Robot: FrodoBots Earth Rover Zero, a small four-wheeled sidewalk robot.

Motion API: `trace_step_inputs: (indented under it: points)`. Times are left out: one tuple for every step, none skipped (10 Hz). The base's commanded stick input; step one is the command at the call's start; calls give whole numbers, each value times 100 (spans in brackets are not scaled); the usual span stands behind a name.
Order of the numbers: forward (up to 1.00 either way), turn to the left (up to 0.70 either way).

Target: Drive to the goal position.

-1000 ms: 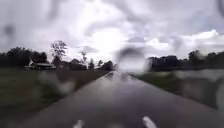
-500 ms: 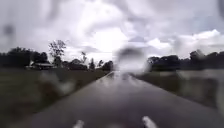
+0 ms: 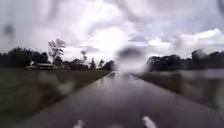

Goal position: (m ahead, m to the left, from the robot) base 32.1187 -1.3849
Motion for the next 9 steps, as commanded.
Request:
trace_step_inputs:
  points:
    - [85,0]
    - [85,0]
    - [85,0]
    - [85,0]
    - [85,0]
    - [85,0]
    - [85,0]
    - [85,0]
    - [85,0]
